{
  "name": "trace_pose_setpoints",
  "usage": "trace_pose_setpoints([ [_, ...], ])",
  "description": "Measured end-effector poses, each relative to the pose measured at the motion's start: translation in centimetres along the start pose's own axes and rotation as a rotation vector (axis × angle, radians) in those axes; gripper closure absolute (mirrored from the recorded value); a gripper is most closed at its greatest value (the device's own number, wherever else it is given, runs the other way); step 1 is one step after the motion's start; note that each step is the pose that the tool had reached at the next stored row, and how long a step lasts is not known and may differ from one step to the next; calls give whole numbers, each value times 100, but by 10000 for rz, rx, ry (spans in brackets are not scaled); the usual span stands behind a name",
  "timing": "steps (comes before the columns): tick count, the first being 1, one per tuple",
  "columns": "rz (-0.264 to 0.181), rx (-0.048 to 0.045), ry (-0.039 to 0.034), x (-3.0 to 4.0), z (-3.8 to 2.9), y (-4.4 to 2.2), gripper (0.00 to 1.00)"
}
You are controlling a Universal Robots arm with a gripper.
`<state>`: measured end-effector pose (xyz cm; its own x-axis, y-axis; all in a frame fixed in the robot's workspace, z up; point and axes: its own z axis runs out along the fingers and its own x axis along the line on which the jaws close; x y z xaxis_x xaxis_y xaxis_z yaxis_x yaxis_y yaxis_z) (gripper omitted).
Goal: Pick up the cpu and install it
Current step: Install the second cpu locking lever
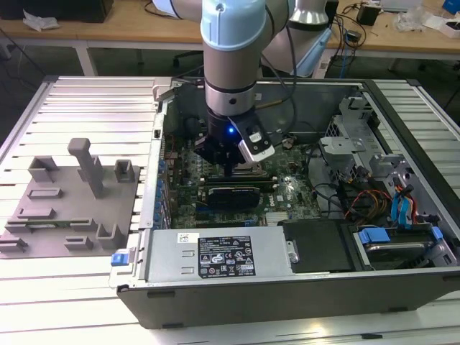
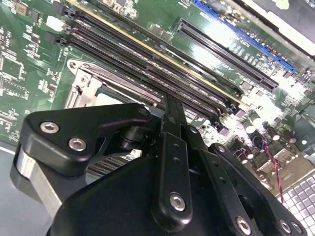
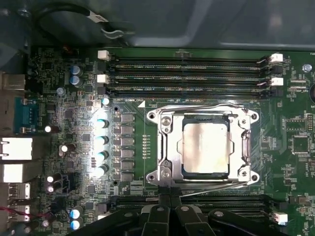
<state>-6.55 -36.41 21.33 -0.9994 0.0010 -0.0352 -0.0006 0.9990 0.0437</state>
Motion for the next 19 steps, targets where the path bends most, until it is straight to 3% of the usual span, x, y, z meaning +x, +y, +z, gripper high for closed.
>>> trace_pose_setpoints([
  [6,12,-312,-14,42,12,-22,89],
  [8,20,-528,-18,53,22,-55,89],
  [12,33,-820,-19,58,31,-109,89],
  [13,40,-937,-20,59,38,-118,89],
  [17,61,-1235,-22,63,66,-153,89],
  [19,69,-1335,-22,66,78,-166,89],
])
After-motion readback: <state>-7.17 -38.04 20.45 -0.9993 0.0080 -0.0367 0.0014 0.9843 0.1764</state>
